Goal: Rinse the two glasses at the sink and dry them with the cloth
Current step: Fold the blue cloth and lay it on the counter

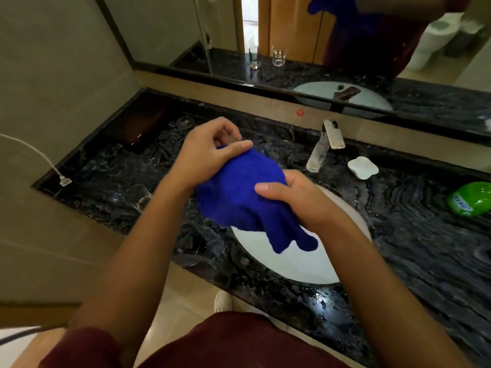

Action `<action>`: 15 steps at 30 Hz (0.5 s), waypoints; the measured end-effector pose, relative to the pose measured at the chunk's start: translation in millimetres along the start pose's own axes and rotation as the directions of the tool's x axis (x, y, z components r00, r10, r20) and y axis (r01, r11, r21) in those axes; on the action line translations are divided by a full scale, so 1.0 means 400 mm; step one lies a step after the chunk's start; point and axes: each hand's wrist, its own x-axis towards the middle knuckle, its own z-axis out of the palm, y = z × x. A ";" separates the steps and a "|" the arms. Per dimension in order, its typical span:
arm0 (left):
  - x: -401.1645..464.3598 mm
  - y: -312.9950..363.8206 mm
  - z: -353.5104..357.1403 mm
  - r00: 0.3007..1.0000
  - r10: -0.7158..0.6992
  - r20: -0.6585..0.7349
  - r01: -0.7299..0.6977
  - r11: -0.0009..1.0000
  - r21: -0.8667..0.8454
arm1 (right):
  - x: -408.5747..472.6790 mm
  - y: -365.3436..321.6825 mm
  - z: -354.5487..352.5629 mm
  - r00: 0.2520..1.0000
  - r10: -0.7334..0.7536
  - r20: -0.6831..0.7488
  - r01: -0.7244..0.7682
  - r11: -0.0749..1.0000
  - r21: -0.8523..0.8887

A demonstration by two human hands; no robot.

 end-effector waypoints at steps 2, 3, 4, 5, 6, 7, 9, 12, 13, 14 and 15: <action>-0.013 -0.038 0.053 0.972 -0.082 -0.222 0.091 0.995 0.031 | 0.011 -0.011 0.010 0.998 -0.002 -0.064 0.013 0.984 0.180; -0.034 -0.052 0.078 0.929 -0.165 -0.331 0.166 0.986 -0.027 | 0.017 -0.013 0.009 0.993 0.011 -0.118 0.020 0.966 0.256; -0.064 -0.060 0.102 0.875 -0.286 -0.390 0.251 0.958 -0.139 | 0.022 -0.017 0.008 0.986 0.027 -0.162 0.026 0.948 0.317; -0.098 -0.073 0.129 0.821 -0.424 -0.382 0.349 0.902 -0.253 | 0.027 -0.014 0.004 0.980 0.035 -0.196 0.038 0.933 0.357; -0.136 -0.084 0.156 0.774 -0.557 -0.302 0.466 0.823 -0.323 | 0.027 -0.015 0.002 0.974 0.041 -0.224 0.049 0.923 0.382; -0.176 -0.094 0.184 0.727 -0.667 -0.163 0.596 0.730 -0.334 | 0.028 -0.008 -0.003 0.965 0.043 -0.257 0.064 0.917 0.394; -0.246 -0.115 0.238 0.608 -0.770 0.194 0.785 0.548 -0.289 | 0.027 0.004 -0.011 0.949 0.055 -0.312 0.077 0.914 0.397; -0.288 -0.137 0.279 0.545 -0.729 0.414 0.837 0.441 -0.325 | 0.020 0.018 -0.021 0.940 0.058 -0.337 0.064 0.938 0.340; -0.283 -0.136 0.280 0.576 -0.704 0.416 0.816 0.465 -0.343 | 0.019 0.025 -0.024 0.939 0.057 -0.338 0.059 0.945 0.322; -0.275 -0.129 0.278 0.614 -0.668 0.420 0.787 0.486 -0.380 | 0.017 0.028 -0.021 0.941 0.057 -0.333 0.050 0.951 0.305; -0.262 -0.122 0.274 0.648 -0.627 0.432 0.758 0.479 -0.442 | 0.015 0.033 -0.020 0.946 0.055 -0.321 0.042 0.957 0.288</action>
